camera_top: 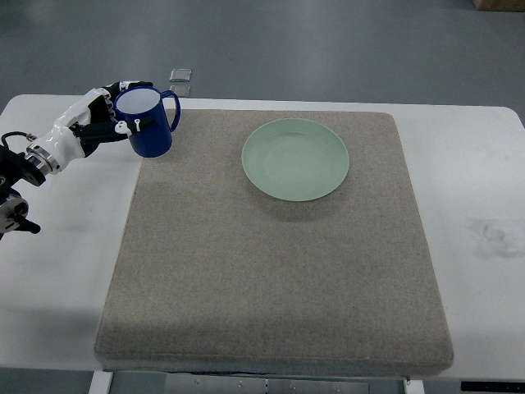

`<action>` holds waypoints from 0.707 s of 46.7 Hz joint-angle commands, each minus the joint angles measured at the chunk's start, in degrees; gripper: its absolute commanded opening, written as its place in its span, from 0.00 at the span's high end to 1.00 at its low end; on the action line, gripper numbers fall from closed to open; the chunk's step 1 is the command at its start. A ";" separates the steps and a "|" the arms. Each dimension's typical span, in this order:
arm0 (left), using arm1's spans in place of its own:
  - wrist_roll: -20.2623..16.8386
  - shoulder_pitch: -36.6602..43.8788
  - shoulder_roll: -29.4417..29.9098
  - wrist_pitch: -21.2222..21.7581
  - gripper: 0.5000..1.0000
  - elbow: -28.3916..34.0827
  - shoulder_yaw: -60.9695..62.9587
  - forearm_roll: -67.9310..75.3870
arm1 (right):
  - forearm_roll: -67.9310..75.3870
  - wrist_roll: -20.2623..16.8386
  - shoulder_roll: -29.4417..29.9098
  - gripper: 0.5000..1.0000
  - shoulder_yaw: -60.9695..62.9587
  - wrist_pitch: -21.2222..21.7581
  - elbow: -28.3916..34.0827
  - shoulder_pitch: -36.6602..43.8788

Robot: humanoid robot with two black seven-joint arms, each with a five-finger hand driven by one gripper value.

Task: Place cup left of plate with left hand
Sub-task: 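Lift and carry the mug away from the plate toward the mat's edge, then lower the mug onto the mat and open the left hand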

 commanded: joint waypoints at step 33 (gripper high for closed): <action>-3.69 0.10 -4.92 7.51 1.00 4.26 5.14 1.03 | 0.00 0.00 0.00 0.14 0.00 0.00 0.00 0.00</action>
